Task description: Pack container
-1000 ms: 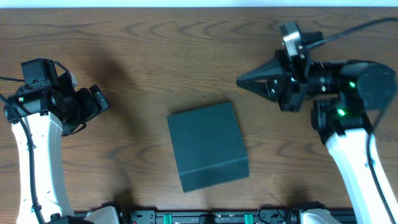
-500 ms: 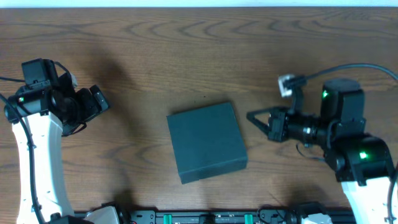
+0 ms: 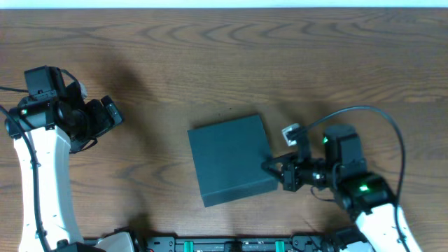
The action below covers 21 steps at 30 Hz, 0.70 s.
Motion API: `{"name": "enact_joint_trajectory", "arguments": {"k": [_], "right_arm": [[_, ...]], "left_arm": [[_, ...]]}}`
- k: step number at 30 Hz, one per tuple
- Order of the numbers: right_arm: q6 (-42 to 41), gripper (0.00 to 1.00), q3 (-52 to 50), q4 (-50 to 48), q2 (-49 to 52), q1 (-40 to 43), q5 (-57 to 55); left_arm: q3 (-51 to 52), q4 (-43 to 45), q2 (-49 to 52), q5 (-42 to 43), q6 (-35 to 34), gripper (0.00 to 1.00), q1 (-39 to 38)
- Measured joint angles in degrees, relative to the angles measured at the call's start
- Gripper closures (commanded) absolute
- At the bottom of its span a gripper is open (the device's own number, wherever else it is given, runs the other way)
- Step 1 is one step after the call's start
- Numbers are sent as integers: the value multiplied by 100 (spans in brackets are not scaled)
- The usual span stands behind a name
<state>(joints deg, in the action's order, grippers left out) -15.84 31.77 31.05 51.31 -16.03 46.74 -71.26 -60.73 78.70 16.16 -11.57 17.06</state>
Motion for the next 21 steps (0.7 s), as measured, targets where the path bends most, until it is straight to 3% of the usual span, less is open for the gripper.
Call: {"name": "enact_joint_trajectory", "arguments": {"k": [6, 15, 21], "right_arm": [[-326, 99, -997, -1537, 291, -7, 741], [-476, 98, -1377, -1777, 859, -149, 859], [-778, 98, -1381, -1908, 1010, -881, 118]], "left_arm": [[0, -2, 0, 0, 2, 5, 0], [0, -7, 0, 0, 0, 5, 0], [0, -7, 0, 0, 2, 5, 0]]}}
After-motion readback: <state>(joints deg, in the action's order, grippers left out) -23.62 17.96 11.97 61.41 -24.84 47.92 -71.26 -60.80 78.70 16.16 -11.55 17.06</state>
